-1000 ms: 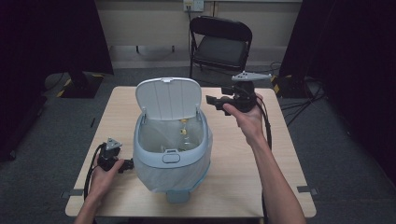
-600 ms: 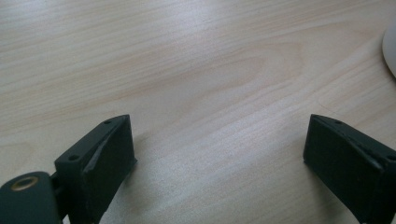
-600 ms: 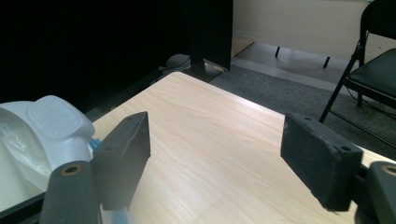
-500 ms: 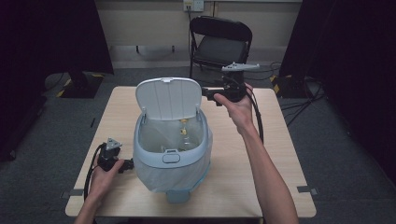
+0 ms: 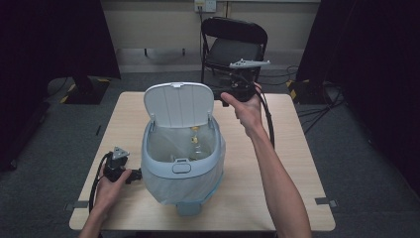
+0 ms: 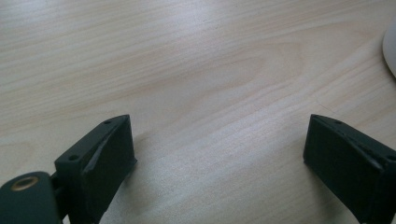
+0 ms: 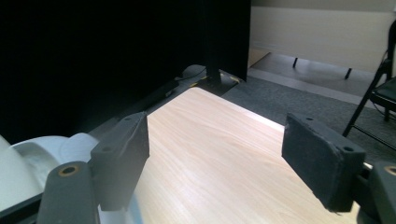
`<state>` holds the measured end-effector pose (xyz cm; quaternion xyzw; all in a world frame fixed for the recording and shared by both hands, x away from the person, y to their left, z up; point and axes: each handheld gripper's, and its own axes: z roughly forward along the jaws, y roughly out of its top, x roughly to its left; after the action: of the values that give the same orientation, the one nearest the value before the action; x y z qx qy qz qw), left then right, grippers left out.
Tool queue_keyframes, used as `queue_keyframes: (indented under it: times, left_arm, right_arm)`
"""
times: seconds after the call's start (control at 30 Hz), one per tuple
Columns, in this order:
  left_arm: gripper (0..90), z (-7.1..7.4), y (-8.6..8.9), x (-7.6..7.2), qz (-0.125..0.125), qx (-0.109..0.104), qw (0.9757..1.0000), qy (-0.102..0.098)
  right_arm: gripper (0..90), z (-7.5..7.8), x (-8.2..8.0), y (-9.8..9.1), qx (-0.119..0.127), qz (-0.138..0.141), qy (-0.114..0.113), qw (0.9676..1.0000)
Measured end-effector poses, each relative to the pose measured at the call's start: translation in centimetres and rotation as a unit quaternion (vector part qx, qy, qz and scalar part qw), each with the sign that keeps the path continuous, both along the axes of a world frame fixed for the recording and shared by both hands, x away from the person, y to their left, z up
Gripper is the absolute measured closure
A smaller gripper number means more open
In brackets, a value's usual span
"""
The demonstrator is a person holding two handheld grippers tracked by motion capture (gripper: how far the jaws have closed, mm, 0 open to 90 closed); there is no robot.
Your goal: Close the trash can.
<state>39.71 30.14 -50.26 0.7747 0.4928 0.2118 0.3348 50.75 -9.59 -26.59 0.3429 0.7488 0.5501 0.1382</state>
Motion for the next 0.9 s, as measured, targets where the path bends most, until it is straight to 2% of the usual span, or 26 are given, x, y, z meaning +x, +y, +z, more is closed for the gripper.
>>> queue_keyframes:
  times: [0.13, 0.3, 0.53, 0.9]
  left_arm:
    - [8.2, 0.0, 0.0, 0.0, 0.000, -0.001, 1.0000, 0.000]
    - [8.2, 0.0, 0.0, 0.0, 0.000, -0.001, 1.0000, 0.000]
    - [8.2, 0.0, 0.0, 0.0, 0.000, -0.001, 1.0000, 0.000]
    - [8.2, 0.0, 0.0, 0.0, 0.000, -0.001, 1.0000, 0.000]
  right_arm:
    - [25.5, 0.2, -0.3, 0.2, 0.011, 0.017, 0.001, 0.9998]
    - [25.2, 0.5, -0.6, -0.1, 0.023, 0.036, 0.002, 0.9991]
    - [27.6, 0.8, -1.5, -0.3, 0.017, 0.056, -0.008, 0.9982]
    - [28.6, 0.8, -2.3, -0.7, 0.022, 0.085, -0.013, 0.9960]
